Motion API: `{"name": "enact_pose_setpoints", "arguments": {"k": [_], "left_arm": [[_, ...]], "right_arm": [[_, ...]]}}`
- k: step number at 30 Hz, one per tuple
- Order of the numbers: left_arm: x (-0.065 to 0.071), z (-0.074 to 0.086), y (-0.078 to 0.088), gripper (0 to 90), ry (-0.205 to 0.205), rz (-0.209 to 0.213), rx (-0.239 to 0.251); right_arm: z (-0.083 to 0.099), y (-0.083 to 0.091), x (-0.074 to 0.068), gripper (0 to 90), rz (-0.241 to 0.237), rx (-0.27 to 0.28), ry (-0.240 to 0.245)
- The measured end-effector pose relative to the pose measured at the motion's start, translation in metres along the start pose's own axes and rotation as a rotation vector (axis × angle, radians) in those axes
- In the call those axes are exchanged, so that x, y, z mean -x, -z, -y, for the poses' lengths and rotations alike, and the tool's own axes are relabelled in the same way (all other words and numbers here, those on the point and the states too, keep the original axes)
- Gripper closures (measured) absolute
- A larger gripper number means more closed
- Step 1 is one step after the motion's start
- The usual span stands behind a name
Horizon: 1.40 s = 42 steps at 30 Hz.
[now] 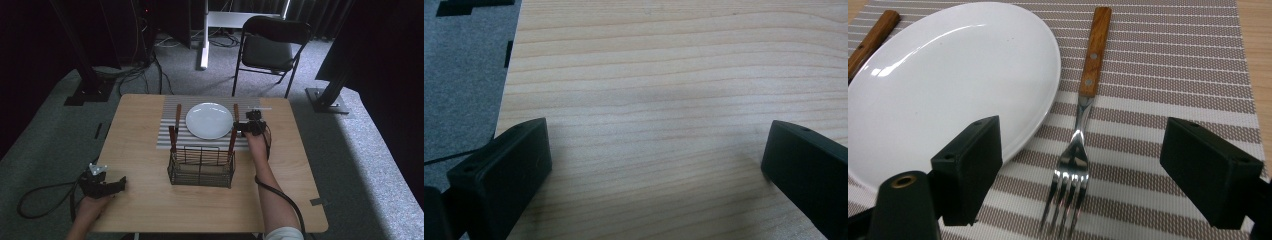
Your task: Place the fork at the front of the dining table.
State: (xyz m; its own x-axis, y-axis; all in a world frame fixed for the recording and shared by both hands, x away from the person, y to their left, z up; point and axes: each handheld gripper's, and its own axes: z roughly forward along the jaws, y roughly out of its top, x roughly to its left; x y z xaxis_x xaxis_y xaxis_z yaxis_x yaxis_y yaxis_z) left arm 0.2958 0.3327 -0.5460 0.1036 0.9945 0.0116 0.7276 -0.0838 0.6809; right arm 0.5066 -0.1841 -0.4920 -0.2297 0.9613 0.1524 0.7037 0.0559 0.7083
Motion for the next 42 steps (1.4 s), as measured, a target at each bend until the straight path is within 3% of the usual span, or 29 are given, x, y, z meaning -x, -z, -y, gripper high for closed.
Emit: {"name": "enact_pose_setpoints", "arguments": {"k": [12, 27, 35, 38, 42], "left_arm": [[0.0, 0.0, 0.0, 0.0, 0.0, 0.0, -0.001], [0.0, 0.0, 0.0, 0.0, 0.0, 0.0, 0.0], [0.0, 0.0, 0.0, 0.0, 0.0, 0.0, 0.0], [0.0, 0.0, 0.0, 0.0, 0.0, 0.0, 0.0], [0.0, 0.0, 0.0, 0.0, 0.001, 0.001, 0.0]], "right_arm": [[0.022, 0.02, 0.003, 16.5, -0.035, 0.018, 0.008], [0.055, 0.033, 0.012, 16.4, -0.05, 0.005, 0.019], [0.075, 0.048, 0.015, 16.5, -0.061, 0.037, 0.021], [0.083, 0.054, 0.018, 16.5, -0.077, 0.05, -0.001], [0.095, 0.06, 0.02, 16.5, -0.072, 0.058, 0.013]]}}
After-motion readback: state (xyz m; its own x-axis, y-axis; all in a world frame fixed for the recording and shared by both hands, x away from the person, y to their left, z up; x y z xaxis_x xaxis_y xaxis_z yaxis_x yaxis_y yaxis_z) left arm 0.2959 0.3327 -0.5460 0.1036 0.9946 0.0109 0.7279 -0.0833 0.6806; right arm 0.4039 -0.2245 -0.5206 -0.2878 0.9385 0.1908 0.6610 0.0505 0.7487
